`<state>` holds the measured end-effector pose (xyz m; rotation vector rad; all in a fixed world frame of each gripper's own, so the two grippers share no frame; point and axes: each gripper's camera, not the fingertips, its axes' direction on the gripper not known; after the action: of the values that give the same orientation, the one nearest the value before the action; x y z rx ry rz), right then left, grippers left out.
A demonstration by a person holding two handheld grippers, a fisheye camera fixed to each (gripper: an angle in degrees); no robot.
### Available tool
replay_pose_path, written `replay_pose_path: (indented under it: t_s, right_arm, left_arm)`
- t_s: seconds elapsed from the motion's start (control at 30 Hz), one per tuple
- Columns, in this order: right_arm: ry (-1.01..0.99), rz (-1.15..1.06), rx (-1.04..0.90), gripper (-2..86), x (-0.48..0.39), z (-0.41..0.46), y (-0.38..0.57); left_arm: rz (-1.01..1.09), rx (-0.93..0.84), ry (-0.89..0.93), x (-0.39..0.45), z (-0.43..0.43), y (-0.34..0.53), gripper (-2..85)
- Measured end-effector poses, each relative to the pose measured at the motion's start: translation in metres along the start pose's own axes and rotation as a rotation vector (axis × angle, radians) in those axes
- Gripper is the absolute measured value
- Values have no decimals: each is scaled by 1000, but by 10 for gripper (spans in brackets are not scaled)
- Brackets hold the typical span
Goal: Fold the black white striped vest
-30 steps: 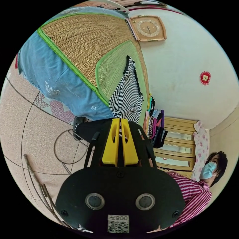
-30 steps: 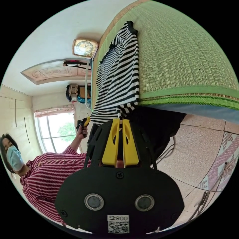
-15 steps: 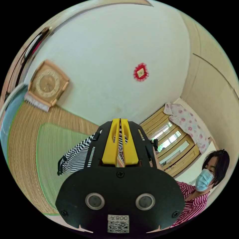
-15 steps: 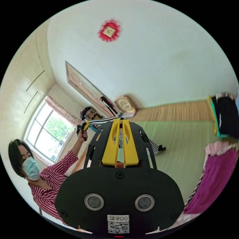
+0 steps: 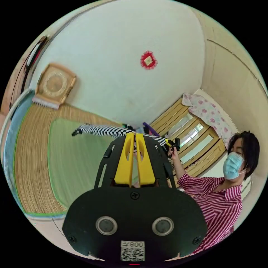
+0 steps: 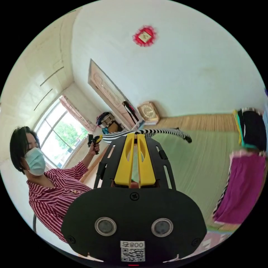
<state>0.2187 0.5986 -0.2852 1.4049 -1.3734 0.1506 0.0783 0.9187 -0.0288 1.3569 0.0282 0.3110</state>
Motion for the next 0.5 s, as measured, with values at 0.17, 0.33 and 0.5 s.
replay_pose_path:
  t_s: [0.17, 0.33, 0.5]
  right_arm:
    - [-95, 389, -136, 12, 151, 82, 172]
    - [-129, 737, -193, 12, 256, 140, 326]
    - [-123, 800, -230, 12, 272, 148, 378]
  left_arm:
    - [-441, -118, -59, -126, 45, 137, 4]
    - [-651, -169, -98, -177, 67, 193, 4]
    - [-653, -232, -124, -186, 75, 190, 5]
